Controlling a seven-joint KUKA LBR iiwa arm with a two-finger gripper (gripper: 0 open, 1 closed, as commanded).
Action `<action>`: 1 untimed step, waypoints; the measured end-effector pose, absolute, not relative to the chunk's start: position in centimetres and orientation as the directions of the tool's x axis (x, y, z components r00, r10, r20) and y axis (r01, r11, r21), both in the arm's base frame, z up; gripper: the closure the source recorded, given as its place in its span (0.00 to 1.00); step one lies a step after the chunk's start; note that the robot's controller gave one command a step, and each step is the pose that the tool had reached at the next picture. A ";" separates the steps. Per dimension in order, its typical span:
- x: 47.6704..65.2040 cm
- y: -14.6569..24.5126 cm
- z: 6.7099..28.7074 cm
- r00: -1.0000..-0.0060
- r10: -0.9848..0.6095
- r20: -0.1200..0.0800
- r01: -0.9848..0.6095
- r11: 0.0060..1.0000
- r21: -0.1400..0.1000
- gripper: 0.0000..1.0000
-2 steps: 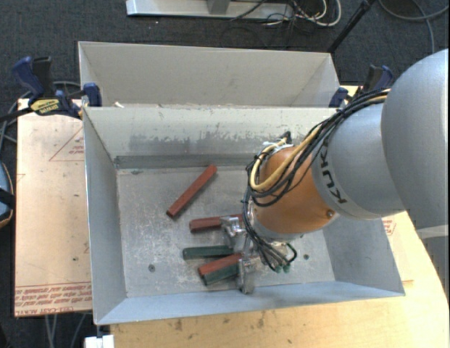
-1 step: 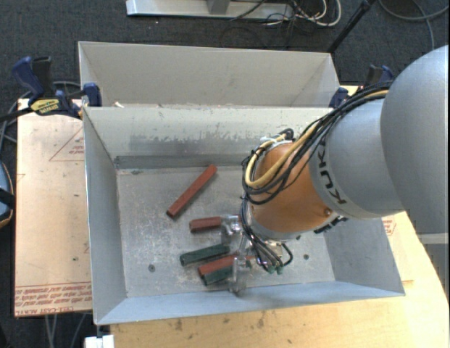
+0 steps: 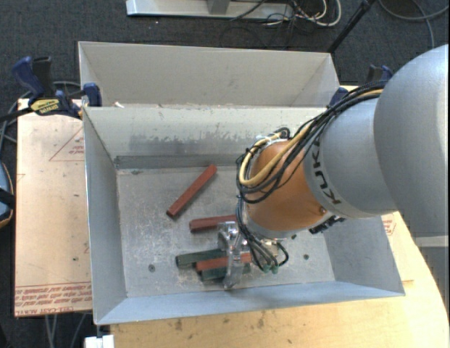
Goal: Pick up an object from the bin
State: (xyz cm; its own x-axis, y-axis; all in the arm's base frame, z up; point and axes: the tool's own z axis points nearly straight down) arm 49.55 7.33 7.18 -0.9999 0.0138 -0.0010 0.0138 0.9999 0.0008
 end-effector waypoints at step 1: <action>49.6 7.3 7.2 -1.000 0.014 -0.001 0.014 1.000 0.001 1.00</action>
Offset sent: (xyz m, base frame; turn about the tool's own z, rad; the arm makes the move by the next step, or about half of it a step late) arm -0.0001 -0.0002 0.0503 0.0000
